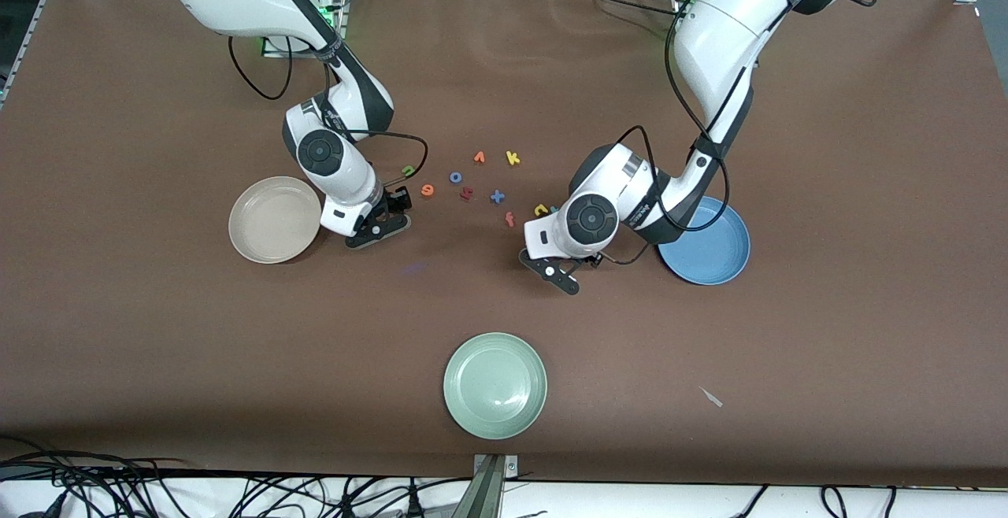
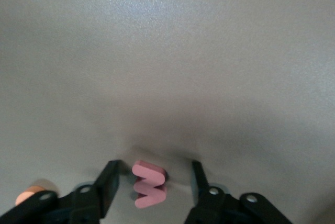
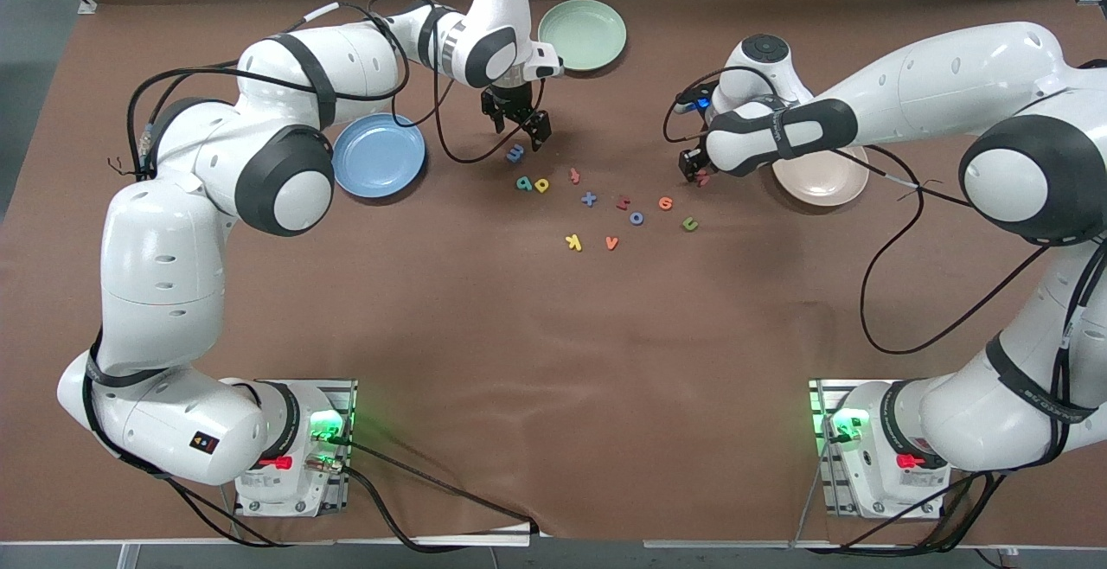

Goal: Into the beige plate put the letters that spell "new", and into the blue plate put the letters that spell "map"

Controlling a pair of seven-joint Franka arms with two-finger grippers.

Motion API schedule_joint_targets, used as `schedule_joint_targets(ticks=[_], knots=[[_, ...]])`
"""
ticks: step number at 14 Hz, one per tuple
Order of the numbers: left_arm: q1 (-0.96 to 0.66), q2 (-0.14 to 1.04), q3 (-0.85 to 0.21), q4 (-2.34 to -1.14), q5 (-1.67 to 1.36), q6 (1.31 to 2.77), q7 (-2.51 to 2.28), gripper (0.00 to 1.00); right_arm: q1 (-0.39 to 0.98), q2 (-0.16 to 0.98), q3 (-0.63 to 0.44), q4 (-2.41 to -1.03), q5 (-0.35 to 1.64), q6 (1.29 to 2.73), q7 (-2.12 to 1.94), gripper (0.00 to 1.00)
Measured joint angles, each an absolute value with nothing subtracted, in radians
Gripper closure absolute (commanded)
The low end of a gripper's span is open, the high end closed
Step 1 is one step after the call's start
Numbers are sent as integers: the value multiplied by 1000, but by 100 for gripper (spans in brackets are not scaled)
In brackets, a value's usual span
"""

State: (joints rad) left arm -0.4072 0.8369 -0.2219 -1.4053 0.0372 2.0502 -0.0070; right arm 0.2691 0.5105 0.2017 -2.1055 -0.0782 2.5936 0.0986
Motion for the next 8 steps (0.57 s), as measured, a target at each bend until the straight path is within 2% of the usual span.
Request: schedule_joint_targets(ticks=[1,3,4,6,8], knots=[[-408,837,-222,-1417,40,2050,-7,0,269,510,201,-2104,-80,2594,97,77],[-413,837,-222,-1438,70,2050,-7,0,269,505,202,-2102,-82,2595,88,97],[-415,837,-221,-1444,84,2050,-7,1,270,506,203,-2103,-82,2595,80,100],[-419,837,-220,-1445,108,2051,-7,19,270,507,203,-2102,-82,2596,72,100],[-421,838,-220,-1445,145,2055,-7,22,268,505,199,-2087,-82,2570,63,100]])
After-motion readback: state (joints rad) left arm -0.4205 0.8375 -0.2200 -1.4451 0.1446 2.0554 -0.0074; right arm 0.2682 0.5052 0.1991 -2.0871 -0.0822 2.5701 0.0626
